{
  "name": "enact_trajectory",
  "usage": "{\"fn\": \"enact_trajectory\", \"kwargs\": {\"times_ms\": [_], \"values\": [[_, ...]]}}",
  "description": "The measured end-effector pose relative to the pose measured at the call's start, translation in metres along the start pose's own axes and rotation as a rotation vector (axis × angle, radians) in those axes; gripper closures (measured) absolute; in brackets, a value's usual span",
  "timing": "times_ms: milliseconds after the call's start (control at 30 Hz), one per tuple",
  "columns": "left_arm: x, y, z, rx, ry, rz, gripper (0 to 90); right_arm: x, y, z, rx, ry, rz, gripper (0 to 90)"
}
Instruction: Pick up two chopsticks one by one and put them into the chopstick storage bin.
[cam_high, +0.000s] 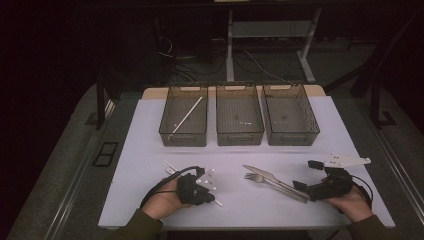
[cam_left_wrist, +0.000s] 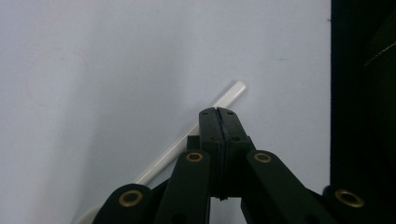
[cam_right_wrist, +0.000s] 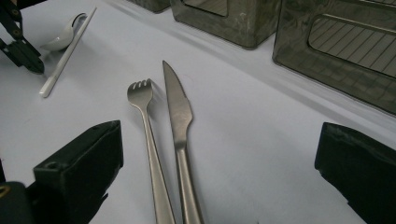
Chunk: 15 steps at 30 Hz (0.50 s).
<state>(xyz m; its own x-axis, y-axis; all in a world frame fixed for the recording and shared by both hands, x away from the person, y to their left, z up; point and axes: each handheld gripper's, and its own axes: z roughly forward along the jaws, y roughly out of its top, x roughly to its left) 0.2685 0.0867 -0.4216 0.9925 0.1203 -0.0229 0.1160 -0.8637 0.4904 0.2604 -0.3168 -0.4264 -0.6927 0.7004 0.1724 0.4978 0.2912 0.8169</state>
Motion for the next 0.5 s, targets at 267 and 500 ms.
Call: {"fn": "enact_trajectory", "kwargs": {"times_ms": [267,500], "values": [[0.006,0.01,0.011,0.01,0.017,0.026,88.8,-0.001,0.0,-0.001,-0.004,-0.001,0.002,1.0],[0.014,0.024,0.02,0.001,0.028,0.035,88.7,-0.001,0.0,-0.001,-0.006,-0.001,-0.002,1.0]]}}
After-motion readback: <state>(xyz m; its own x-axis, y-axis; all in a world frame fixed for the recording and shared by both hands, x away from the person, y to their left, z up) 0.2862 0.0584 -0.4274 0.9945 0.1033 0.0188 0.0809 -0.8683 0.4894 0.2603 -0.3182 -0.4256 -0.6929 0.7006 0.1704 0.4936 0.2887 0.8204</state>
